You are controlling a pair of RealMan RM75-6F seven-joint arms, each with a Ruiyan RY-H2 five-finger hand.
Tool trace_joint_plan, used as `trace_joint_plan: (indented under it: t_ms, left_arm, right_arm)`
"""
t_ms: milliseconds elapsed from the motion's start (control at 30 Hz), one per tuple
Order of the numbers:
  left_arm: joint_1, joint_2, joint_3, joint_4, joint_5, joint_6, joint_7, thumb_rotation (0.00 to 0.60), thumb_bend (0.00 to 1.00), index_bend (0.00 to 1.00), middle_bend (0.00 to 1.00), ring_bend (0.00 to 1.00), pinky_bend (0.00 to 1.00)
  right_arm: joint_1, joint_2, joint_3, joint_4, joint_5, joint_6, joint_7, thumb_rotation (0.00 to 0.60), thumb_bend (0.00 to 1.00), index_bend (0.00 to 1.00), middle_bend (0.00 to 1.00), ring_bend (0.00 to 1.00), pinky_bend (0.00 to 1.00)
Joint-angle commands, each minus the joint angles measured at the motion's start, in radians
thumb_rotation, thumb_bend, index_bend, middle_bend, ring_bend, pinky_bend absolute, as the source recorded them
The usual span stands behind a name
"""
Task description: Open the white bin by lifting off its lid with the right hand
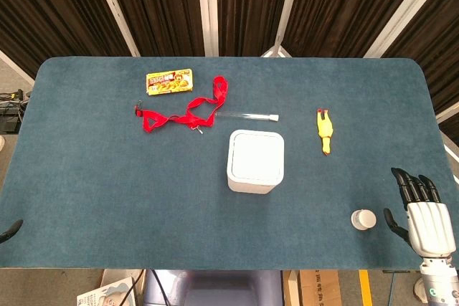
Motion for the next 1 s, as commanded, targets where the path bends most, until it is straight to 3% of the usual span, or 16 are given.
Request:
trace_joint_plan:
  t_ms: [33,333,400,467,533,700,867,1000]
  left_arm:
    - [0.001,-0.001,0.003,-0.007,-0.001,-0.003,0.012,0.6,0.05,0.08,0.0,0.0,0.0]
    - [0.012,0.009,0.012,-0.017,0.027,0.02,0.006,0.6,0.05,0.08,0.0,0.0,0.0]
    - [0.012,0.006,0.006,-0.008,0.028,0.032,-0.012,0.6,0.05,0.08,0.0,0.0,0.0]
    - [0.015,0.005,0.001,0.001,0.015,0.034,-0.016,0.6,0.05,0.08,0.0,0.0,0.0]
    - [0.016,0.007,0.002,0.002,0.01,0.031,-0.007,0.6,0.05,0.08,0.0,0.0,0.0]
    - [0.02,0.008,0.007,-0.006,0.024,0.04,-0.001,0.6,0.05,0.08,0.0,0.0,0.0]
    - [0.016,0.004,0.005,-0.011,0.019,0.032,0.013,0.6,0.05,0.08,0.0,0.0,0.0]
    - [0.012,0.002,0.005,-0.012,0.018,0.022,0.02,0.6,0.05,0.08,0.0,0.0,0.0]
  right_arm:
    - [-0.003,0.0,0.002,-0.006,0.006,0.004,0.001,0.6,0.35,0.09,0.16,0.19,0.14]
    - [-0.002,0.003,0.0,-0.009,0.002,0.002,0.006,0.6,0.35,0.09,0.16,0.19,0.14]
    - [-0.002,-0.003,-0.001,-0.004,-0.002,0.002,0.004,0.6,0.35,0.09,0.16,0.21,0.2]
    - [-0.005,-0.003,-0.006,-0.011,-0.008,0.007,-0.01,0.6,0.35,0.09,0.16,0.3,0.33]
    - [-0.008,-0.008,-0.003,-0.018,-0.019,0.024,-0.015,0.6,0.35,0.1,0.18,0.35,0.4]
    - [-0.007,-0.027,-0.009,-0.015,-0.053,0.042,-0.009,0.6,0.35,0.12,0.24,0.38,0.43]
    - [0.021,-0.035,-0.004,-0.011,-0.084,0.025,-0.003,0.6,0.38,0.12,0.39,0.49,0.48]
    - [0.064,-0.034,0.013,-0.029,-0.105,-0.011,0.011,0.6,0.57,0.12,0.6,0.66,0.65]
